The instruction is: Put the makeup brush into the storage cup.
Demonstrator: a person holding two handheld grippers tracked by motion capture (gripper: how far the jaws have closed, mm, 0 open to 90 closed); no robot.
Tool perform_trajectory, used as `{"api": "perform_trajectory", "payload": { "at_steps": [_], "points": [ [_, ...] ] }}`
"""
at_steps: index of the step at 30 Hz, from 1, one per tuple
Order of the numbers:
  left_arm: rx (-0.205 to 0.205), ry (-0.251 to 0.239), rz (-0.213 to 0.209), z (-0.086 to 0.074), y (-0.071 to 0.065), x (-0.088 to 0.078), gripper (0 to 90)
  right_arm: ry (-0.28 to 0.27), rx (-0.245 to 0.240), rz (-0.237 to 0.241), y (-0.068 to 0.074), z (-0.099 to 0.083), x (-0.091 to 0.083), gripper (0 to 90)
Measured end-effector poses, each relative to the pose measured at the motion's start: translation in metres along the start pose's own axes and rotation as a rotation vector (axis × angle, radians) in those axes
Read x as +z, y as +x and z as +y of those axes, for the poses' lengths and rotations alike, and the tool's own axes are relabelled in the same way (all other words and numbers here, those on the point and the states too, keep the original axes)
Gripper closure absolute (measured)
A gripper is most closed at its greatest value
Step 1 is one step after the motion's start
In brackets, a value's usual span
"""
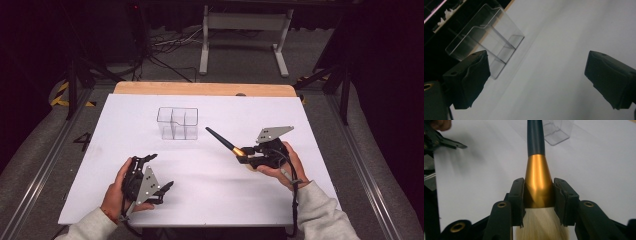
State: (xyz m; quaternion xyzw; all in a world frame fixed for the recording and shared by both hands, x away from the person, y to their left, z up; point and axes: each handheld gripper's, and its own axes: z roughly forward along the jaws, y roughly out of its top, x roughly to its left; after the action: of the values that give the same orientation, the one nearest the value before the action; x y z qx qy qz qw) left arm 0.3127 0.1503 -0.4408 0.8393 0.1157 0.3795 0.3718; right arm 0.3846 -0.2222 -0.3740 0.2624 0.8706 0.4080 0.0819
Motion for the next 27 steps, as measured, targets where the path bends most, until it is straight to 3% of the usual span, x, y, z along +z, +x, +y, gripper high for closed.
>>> {"api": "perform_trajectory", "payload": {
  "at_steps": [7, 8, 11, 17, 22, 27],
  "points": [
    [0.130, -0.030, 0.055, 0.015, -0.010, 0.014, 11.1, 0.054, 0.054, 0.058, 0.015, 0.016, 0.030, 63.0],
    [0.130, -0.030, 0.055, 0.015, -0.010, 0.014, 11.3, 0.059, 0.060, 0.060, 0.017, 0.019, 0.034, 63.0],
    [0.208, -0.034, 0.083, 0.018, -0.017, 0.019, 11.5, 0.076, 0.081, 0.073, 0.024, 0.027, 0.047, 63.0],
    [0.307, -0.025, 0.129, 0.021, -0.026, 0.024, 13.8, 0.130, 0.057, 0.106, 0.042, 0.041, 0.070, 63.0],
    [0.389, -0.009, 0.176, 0.023, -0.030, 0.028, 17.8, 0.187, 0.039, 0.084, 0.053, 0.050, 0.085, 63.0],
    [0.457, 0.021, 0.212, 0.024, -0.035, 0.030, 25.6, 0.204, 0.030, 0.065, 0.061, 0.056, 0.095, 63.0]
  ]
}}
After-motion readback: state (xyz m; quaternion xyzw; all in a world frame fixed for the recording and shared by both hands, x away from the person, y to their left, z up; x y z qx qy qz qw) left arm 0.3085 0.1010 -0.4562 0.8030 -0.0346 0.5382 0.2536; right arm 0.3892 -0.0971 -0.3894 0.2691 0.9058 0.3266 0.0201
